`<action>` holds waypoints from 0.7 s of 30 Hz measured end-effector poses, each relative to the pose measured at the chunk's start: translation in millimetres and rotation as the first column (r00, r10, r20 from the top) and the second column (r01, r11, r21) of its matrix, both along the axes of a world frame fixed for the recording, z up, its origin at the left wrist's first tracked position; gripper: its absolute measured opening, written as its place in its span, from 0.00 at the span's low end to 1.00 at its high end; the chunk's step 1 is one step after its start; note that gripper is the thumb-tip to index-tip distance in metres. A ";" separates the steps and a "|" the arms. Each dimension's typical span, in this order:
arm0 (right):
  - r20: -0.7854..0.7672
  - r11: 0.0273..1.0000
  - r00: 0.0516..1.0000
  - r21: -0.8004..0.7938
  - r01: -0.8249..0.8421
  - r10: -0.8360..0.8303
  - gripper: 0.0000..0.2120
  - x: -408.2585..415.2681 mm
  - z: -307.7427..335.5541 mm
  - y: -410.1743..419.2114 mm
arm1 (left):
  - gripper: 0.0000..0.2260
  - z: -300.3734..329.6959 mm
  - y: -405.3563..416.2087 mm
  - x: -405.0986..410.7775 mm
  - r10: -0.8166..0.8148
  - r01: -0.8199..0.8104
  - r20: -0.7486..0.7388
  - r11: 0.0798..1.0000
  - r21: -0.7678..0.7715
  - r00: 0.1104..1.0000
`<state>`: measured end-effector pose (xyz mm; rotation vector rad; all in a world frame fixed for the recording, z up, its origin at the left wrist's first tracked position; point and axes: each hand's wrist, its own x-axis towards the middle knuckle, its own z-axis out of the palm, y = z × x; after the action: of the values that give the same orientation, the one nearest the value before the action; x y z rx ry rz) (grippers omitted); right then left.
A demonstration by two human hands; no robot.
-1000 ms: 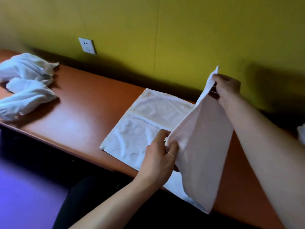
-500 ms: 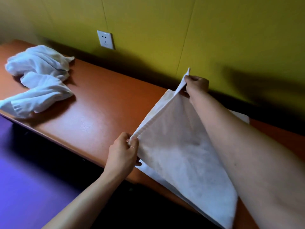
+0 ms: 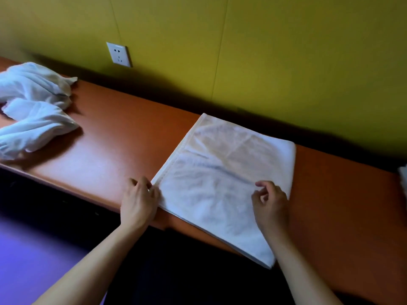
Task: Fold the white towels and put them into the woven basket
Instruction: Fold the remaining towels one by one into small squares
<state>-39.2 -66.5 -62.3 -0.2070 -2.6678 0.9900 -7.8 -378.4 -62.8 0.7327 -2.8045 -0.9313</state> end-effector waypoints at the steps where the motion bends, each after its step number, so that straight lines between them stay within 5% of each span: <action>1: 0.026 0.998 0.997 0.009 0.070 -0.070 0.08 19.2 -2.9 12.1 | 0.09 0.7 0.9 1.6 0.005 -0.005 0.011 1.000 -0.016 1.000; 6: 0.283 0.932 0.889 0.070 0.355 -0.359 0.18 92.9 -13.0 43.0 | 0.16 6.7 7.1 -3.0 0.013 -0.007 0.142 0.999 -0.045 0.990; 9: 0.400 0.943 0.854 0.129 0.307 -0.333 0.16 110.6 -11.4 42.3 | 0.13 14.7 9.4 0.0 -0.017 0.020 0.192 1.000 -0.013 0.981; 18: 0.281 0.899 0.930 -0.301 0.319 -0.236 0.05 128.4 19.0 57.4 | 0.05 55.8 26.3 46.0 -0.026 -0.004 0.099 0.956 0.294 0.995; 21: 0.206 0.858 0.942 -0.397 0.327 -0.263 0.06 139.0 30.8 74.2 | 0.15 72.4 31.5 74.2 -0.045 0.039 -0.001 0.862 0.505 0.999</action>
<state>99.8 7.7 -31.5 -0.7864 -2.3941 1.4852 66.4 -346.9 9.6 0.7237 -2.6009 -1.7123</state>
